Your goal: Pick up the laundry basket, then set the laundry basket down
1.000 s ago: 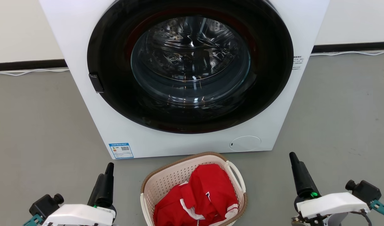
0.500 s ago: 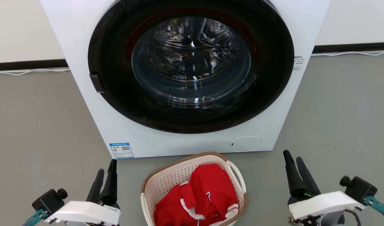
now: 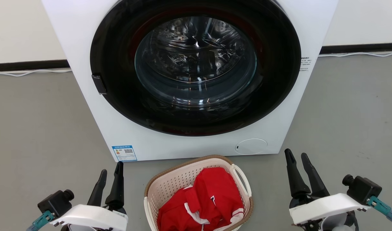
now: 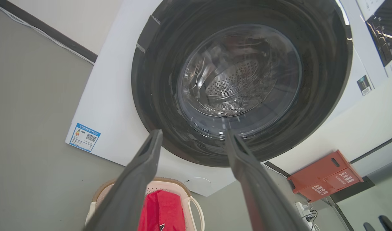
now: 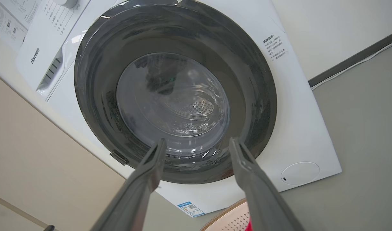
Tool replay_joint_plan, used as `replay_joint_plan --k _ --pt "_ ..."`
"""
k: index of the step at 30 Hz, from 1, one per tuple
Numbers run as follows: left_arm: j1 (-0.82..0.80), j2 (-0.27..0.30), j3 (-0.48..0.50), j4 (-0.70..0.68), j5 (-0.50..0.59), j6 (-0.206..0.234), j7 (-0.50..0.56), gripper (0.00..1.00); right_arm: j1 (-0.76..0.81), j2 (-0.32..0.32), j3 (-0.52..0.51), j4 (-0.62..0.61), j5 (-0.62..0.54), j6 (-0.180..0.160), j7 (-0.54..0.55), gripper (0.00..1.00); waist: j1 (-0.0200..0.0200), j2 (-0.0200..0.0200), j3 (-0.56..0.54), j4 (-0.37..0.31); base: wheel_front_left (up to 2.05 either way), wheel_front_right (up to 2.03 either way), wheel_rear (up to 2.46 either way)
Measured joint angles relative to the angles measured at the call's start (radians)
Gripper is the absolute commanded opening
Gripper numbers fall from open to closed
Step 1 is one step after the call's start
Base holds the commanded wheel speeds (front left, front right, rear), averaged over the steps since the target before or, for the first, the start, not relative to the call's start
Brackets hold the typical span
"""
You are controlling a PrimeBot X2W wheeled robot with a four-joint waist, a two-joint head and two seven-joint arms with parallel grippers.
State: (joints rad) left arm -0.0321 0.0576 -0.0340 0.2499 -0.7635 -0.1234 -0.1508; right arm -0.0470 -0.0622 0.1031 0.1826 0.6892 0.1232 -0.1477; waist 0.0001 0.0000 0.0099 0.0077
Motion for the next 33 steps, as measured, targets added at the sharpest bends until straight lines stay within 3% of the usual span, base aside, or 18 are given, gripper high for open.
replay_joint_plan --k 33 --pt "-0.02 0.007 -0.034 -0.015 0.302 -0.001 -0.092 1.0 -0.005 0.009 0.022 -0.009 -0.366 0.0 -0.09 1.0 0.0 0.0 0.002 0.004 0.0 0.0 0.0"
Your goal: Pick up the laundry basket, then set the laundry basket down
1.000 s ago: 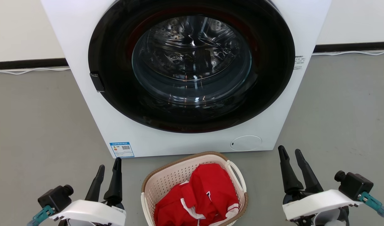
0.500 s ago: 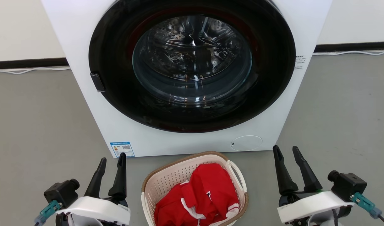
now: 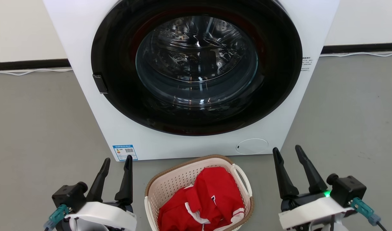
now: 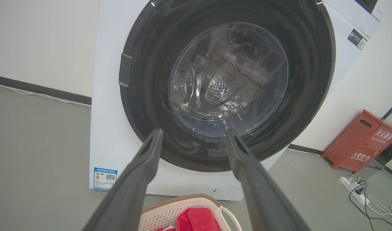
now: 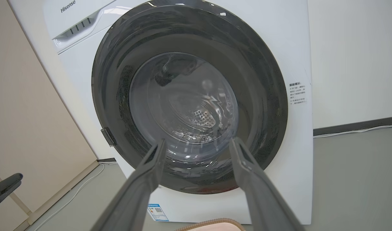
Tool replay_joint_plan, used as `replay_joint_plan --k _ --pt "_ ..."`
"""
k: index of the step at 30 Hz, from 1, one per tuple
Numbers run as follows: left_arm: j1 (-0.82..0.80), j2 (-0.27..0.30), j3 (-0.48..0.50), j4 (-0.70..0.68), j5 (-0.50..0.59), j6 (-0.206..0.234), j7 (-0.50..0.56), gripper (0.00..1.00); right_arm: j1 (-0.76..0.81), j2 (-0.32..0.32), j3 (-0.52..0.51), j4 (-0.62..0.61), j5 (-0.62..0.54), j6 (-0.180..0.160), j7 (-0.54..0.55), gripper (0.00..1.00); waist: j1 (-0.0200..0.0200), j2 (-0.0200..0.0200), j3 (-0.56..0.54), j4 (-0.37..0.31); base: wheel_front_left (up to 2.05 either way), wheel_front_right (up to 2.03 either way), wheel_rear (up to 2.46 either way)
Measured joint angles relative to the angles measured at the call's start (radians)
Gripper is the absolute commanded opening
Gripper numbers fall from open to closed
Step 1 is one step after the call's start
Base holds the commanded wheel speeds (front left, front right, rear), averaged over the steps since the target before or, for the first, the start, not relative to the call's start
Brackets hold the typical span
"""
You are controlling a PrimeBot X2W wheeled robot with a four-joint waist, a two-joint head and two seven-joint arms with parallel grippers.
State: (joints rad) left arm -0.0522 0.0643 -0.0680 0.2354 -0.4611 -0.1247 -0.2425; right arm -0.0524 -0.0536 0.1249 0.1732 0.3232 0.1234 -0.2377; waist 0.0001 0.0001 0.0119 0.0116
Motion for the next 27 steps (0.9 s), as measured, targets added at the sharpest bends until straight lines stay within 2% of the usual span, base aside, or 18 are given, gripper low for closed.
replay_joint_plan --k 4,19,27 --pt "-0.001 0.0 -0.002 0.0 0.041 0.0 -0.006 1.0 -0.015 0.001 -0.008 -0.001 -0.042 0.0 -0.012 1.0 0.0 0.0 -0.001 0.001 0.0 0.0 0.0" --pt "-0.004 0.0 0.0 0.014 0.039 0.0 -0.009 1.0 -0.015 0.001 -0.025 0.001 -0.05 0.0 -0.012 1.0 -0.0001 0.0 -0.003 -0.013 0.0 0.0 0.0" --pt "-0.013 -0.001 0.004 0.044 0.014 0.0 -0.009 1.0 -0.015 0.001 -0.03 -0.001 -0.05 0.0 -0.012 1.0 0.0 0.0 0.048 -0.036 0.0 0.0 0.0"
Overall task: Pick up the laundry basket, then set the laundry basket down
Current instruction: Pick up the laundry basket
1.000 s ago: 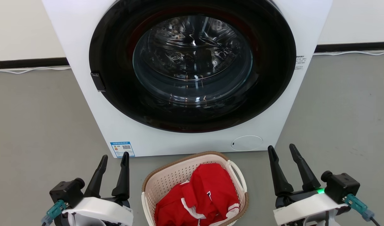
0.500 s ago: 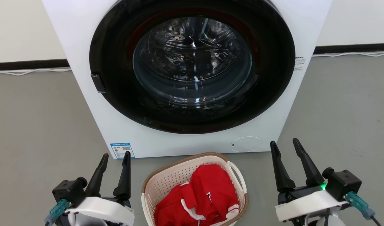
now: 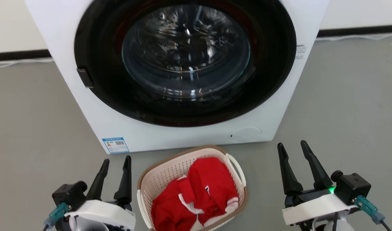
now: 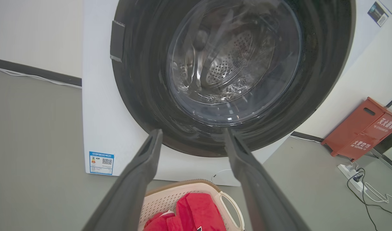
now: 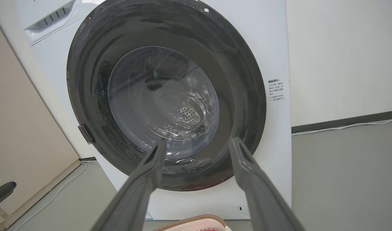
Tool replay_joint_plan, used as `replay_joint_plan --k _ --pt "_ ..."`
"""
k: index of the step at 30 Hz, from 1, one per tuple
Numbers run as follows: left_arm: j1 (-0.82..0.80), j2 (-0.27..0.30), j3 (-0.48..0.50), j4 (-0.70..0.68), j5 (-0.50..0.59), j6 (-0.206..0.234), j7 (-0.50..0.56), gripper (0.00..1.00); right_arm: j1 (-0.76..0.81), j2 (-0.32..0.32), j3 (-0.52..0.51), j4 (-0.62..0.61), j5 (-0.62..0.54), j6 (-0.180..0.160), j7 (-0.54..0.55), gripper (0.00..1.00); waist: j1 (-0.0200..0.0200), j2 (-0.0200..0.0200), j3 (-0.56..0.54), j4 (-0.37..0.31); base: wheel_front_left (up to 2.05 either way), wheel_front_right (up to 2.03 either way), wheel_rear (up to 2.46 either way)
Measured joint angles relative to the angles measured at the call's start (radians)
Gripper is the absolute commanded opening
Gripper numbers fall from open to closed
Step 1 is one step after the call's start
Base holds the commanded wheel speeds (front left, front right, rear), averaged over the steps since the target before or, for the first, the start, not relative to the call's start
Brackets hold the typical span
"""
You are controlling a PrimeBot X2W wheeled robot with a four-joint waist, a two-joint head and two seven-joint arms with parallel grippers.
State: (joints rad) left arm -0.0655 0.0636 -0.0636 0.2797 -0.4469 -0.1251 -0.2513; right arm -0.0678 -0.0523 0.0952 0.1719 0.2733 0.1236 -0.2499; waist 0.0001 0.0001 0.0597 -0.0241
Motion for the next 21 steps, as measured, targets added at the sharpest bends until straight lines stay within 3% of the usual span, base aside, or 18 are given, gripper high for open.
replay_joint_plan --k 11,21 --pt "-0.084 0.035 0.012 0.12 -0.072 0.0 -0.004 1.0 -0.061 0.0 0.007 -0.029 0.005 0.0 0.0 1.0 0.0 0.0 0.143 -0.033 0.0 0.0 0.0" --pt "-0.198 0.082 -0.004 0.363 -0.192 0.0 -0.004 1.0 -0.106 0.0 0.037 -0.039 0.011 0.0 -0.001 1.0 0.0 0.0 0.282 -0.069 0.0 0.0 0.0"
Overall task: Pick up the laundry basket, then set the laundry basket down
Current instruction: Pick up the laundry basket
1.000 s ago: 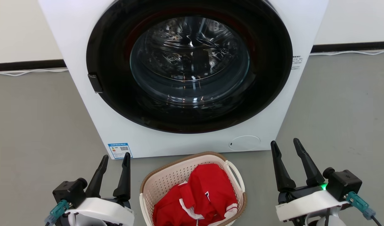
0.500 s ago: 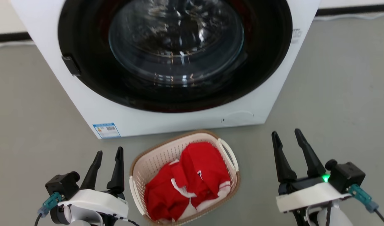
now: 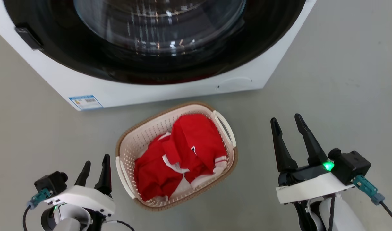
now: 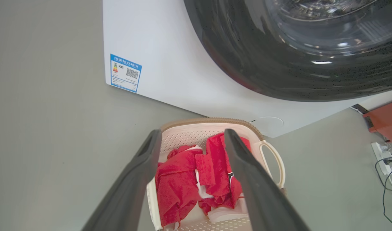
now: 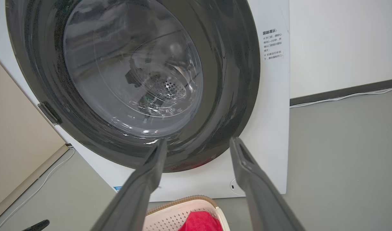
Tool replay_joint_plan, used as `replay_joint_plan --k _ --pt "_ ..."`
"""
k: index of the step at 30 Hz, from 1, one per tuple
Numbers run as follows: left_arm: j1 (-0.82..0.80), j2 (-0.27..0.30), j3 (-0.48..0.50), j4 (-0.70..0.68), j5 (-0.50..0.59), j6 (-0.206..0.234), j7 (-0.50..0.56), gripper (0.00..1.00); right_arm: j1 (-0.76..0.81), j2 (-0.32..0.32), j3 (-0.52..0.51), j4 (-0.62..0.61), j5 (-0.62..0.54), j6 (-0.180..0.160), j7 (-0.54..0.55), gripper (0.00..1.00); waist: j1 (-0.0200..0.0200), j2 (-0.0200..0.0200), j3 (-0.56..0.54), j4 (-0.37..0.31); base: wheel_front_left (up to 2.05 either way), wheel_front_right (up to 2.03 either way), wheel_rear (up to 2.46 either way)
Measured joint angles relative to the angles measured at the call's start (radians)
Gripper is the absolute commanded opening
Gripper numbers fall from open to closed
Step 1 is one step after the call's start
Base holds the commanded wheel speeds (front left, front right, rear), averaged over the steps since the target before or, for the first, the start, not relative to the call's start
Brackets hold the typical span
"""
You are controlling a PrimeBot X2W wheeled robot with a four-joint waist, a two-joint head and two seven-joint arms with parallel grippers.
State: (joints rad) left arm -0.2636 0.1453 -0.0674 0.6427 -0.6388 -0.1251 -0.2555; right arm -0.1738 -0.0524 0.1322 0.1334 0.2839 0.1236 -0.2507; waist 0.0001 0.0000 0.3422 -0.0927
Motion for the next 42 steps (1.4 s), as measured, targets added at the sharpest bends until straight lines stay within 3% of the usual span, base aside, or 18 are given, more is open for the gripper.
replay_joint_plan --k 13,42 --pt "-0.161 0.069 -0.125 0.238 -0.144 0.0 0.0 1.0 -0.103 0.0 0.018 -0.036 0.0 0.0 0.0 1.0 0.0 0.0 0.167 -0.038 0.0 0.0 0.0" --pt "-0.358 0.171 -0.408 0.358 -0.43 0.0 0.021 1.0 -0.202 0.0 0.064 -0.093 0.037 0.0 0.0 1.0 0.0 0.0 0.432 -0.087 0.0 0.0 0.0"
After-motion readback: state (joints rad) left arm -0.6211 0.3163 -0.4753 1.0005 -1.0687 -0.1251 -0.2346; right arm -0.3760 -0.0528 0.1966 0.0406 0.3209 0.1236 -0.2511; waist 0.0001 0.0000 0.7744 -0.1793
